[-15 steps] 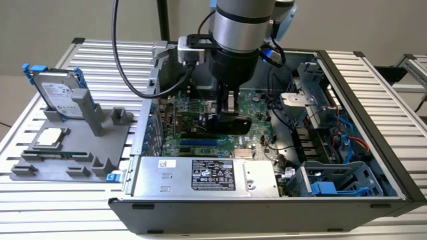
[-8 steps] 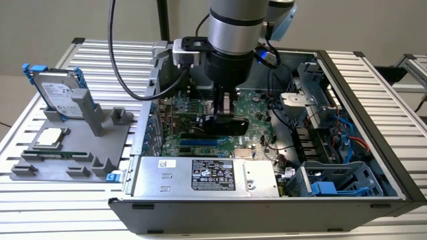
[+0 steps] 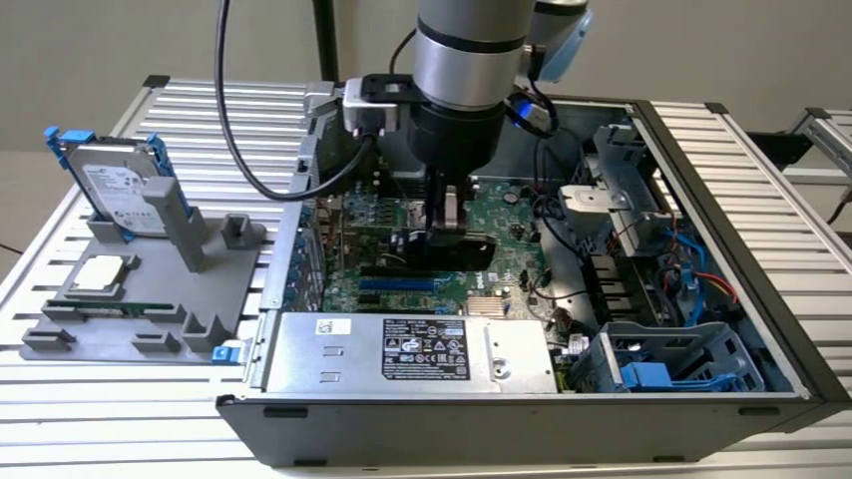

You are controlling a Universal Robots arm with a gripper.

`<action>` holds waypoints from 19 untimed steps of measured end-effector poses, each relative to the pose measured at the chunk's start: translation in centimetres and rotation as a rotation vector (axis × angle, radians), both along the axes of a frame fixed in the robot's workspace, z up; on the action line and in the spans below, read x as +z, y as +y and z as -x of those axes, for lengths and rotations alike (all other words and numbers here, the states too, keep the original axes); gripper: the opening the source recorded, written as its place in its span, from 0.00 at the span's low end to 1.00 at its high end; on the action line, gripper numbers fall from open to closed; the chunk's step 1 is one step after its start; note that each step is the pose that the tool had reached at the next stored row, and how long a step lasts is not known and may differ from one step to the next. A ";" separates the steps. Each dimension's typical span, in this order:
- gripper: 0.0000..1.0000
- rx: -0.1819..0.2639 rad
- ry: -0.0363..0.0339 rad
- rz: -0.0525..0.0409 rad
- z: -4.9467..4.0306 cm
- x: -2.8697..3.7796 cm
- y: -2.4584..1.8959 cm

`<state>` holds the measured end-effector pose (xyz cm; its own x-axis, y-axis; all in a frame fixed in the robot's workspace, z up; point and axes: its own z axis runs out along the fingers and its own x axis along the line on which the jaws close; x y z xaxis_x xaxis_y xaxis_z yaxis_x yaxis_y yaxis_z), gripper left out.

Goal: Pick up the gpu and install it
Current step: 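Insert the gpu into the slot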

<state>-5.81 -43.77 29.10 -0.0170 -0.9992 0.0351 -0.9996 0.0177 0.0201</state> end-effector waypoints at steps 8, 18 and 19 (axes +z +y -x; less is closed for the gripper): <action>0.00 0.000 0.0000 0.0002 0.54 -0.42 0.00; 0.00 0.000 0.0000 0.0002 1.57 -1.17 0.12; 0.00 -0.001 -0.0001 0.0002 1.58 -1.20 0.16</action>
